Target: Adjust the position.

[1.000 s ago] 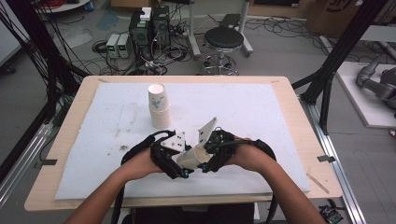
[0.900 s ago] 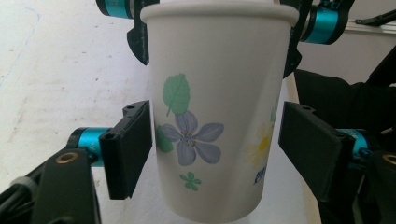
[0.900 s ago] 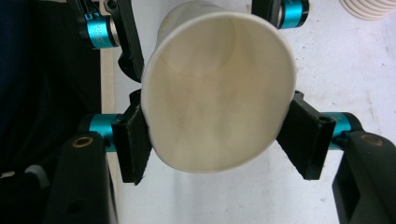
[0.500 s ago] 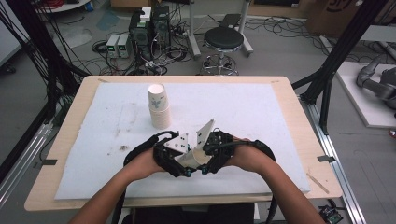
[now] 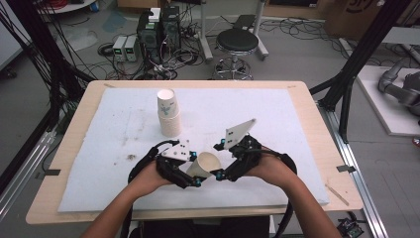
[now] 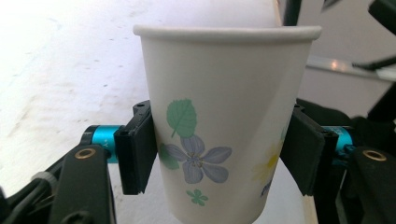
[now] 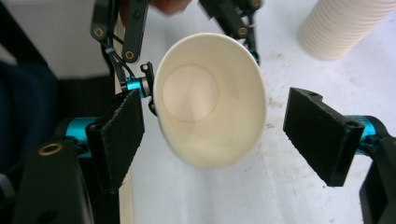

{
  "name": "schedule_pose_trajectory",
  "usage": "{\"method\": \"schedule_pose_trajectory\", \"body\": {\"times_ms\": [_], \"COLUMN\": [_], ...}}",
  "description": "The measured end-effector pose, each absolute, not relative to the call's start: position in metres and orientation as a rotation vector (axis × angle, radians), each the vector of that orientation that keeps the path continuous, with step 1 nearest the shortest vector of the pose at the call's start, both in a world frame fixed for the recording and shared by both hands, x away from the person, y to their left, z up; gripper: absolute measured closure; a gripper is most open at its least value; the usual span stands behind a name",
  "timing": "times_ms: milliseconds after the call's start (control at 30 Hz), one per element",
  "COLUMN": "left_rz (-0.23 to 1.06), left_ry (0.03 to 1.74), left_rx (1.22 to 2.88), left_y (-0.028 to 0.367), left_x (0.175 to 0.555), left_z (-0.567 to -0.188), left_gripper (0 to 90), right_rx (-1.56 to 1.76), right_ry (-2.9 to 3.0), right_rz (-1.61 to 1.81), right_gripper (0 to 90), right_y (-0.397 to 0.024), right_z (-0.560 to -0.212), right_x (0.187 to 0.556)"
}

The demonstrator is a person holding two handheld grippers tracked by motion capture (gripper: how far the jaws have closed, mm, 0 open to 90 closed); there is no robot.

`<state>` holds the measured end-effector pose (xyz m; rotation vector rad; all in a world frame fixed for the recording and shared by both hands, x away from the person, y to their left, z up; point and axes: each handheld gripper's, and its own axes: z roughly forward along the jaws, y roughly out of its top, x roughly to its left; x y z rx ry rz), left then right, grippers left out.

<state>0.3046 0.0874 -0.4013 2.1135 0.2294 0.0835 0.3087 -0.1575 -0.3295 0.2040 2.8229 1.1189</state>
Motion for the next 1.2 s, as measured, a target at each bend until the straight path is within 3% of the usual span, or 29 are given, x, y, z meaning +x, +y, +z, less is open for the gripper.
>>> {"method": "schedule_pose_trajectory", "body": {"times_ms": [267, 633, 1200], "left_rz": [0.168, 0.342, 0.478], "left_ry": [0.377, 0.533, 0.569], "left_rx": [1.972, 1.724, 1.578], "left_y": [0.118, 0.162, 0.18], "left_x": [0.302, 0.299, 0.292], "left_z": [-0.414, -0.419, -0.417], "left_gripper": [32.4, 31.9, 31.4], "right_rx": [0.44, 0.799, 0.862], "right_ry": [2.642, 2.298, 2.215], "right_rz": [1.351, 1.415, 1.351], "right_gripper": [20.8, 20.9, 21.0], "right_y": [-0.198, -0.257, -0.27], "right_z": [-0.348, -0.383, -0.392], "right_x": [0.302, 0.292, 0.294]}}
